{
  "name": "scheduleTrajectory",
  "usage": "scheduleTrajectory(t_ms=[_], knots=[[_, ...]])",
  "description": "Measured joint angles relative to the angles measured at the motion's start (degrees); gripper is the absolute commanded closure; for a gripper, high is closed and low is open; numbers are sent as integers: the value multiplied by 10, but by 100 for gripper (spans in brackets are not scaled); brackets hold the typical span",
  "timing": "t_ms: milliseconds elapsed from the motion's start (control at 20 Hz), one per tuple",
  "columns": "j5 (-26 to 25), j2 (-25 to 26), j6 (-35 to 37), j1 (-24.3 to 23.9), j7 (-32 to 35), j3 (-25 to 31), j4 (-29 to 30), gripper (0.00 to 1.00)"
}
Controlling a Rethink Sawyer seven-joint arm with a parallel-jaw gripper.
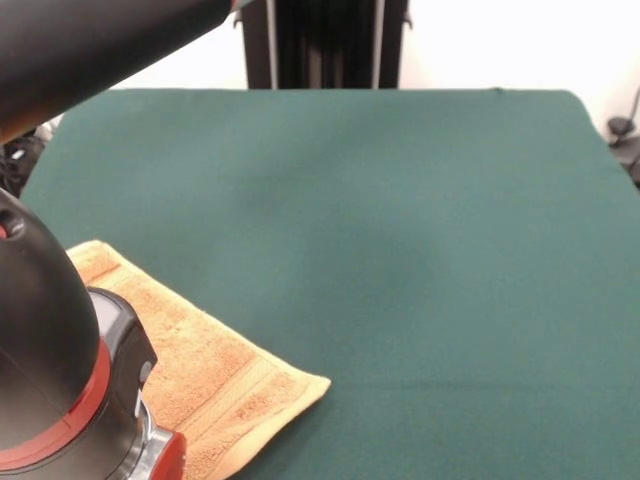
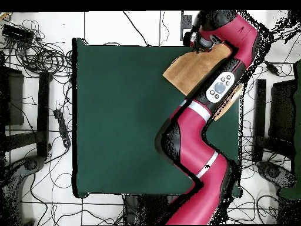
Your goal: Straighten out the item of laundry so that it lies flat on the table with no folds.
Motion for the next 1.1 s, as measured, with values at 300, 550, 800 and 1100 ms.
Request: scheduleTrajectory(t_ms=[300, 550, 800, 1100], knots=[[125, -10, 34, -19, -38, -76, 29, 100], [207, -39, 65, -25, -76, -141, 37, 100], [233, -60, 66, -16, -77, -166, 37, 100], [267, -76, 66, -8, -77, -189, 37, 100]])
